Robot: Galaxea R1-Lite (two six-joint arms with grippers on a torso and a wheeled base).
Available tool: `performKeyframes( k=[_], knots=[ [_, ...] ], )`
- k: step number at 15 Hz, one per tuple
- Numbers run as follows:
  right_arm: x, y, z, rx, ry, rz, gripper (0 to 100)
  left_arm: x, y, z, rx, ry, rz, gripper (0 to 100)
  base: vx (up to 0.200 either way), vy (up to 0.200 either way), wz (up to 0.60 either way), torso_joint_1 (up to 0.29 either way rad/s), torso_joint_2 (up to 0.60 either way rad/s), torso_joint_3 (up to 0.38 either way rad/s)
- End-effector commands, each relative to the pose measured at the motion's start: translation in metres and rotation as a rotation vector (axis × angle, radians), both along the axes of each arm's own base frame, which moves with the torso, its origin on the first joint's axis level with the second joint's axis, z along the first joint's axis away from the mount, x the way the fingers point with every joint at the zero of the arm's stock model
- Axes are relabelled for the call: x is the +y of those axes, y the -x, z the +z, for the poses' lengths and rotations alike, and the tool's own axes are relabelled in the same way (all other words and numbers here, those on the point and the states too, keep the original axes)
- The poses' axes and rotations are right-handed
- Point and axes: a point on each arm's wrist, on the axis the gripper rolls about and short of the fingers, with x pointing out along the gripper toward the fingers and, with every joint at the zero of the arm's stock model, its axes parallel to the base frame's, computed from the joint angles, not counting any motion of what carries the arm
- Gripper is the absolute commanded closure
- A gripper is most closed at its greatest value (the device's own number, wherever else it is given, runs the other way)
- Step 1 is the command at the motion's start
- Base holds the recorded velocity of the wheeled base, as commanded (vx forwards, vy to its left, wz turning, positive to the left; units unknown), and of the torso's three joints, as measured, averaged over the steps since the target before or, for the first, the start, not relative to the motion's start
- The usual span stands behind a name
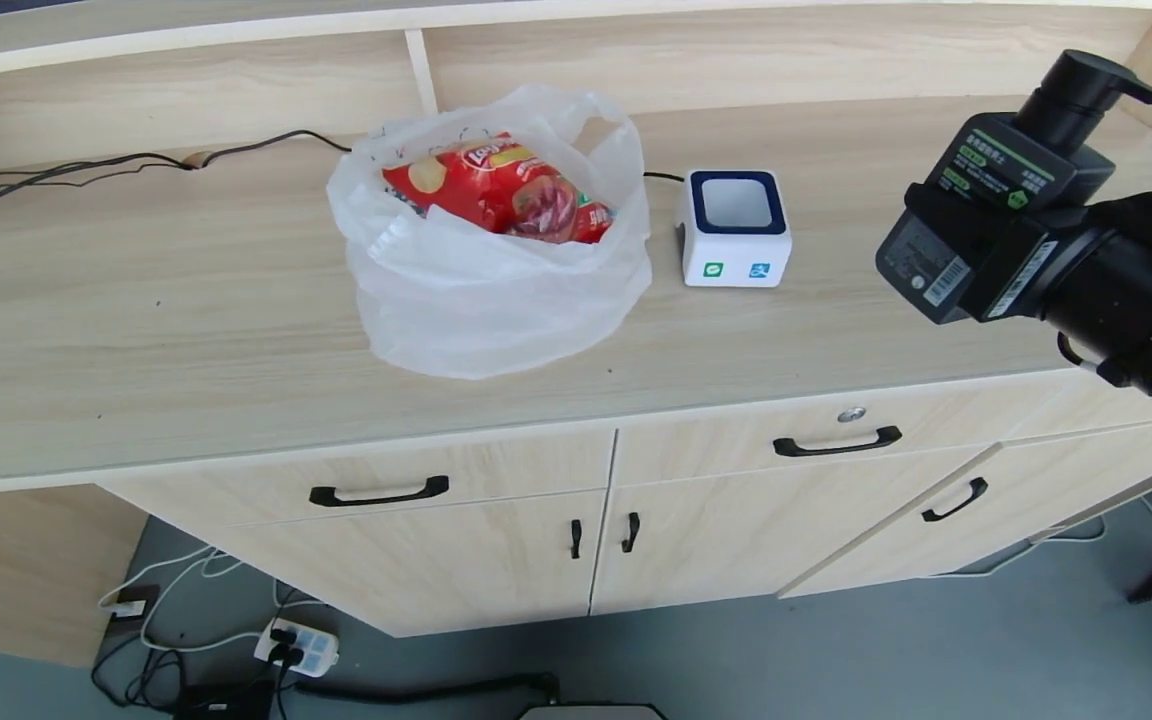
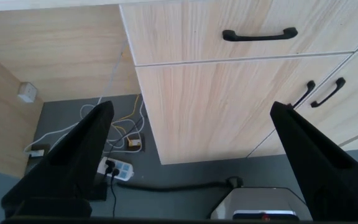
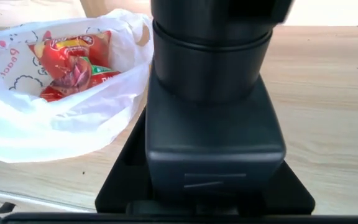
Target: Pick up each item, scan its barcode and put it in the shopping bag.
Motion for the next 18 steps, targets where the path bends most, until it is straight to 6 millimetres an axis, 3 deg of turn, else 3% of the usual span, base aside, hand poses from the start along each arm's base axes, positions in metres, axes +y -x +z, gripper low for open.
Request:
performKeyframes(
  k=[1,4,7,10,15,18],
  knots=[
    [-0.001,-0.001,-0.001,0.0,0.004,0.005,100,0.0,0.0,0.0,-0.001,-0.002,0.001,0,0.2,0.0,0.0,-0.002,-0.01,0.012],
    [0.003,-0.009,-0.008,-0.002,0.089,0.12,100,0.0,0.0,0.0,-0.003,-0.006,-0.001,0,0.0,0.0,0.0,0.0,0.0,0.0],
    [-0.001,-0.027,-0.006,-0.037,0.156,0.119,100,0.0,0.0,0.0,-0.001,-0.005,0.001,0,0.0,0.0,0.0,0.0,0.0,0.0],
    [0.003,-0.035,-0.005,-0.098,0.235,0.13,100,0.0,0.0,0.001,-0.004,-0.003,0.001,0,0.2,0.0,0.0,-0.012,0.0,0.004],
    [-0.008,-0.075,-0.006,-0.382,0.594,0.208,100,0.0,0.0,0.001,-0.004,-0.006,0.001,0,0.0,0.0,0.0,0.0,0.0,0.0],
    [-0.01,-0.085,-0.003,-0.496,0.685,0.198,100,0.0,0.0,0.001,-0.007,-0.009,0.001,0,0.0,0.0,0.0,0.0,0.0,0.0]
  ],
)
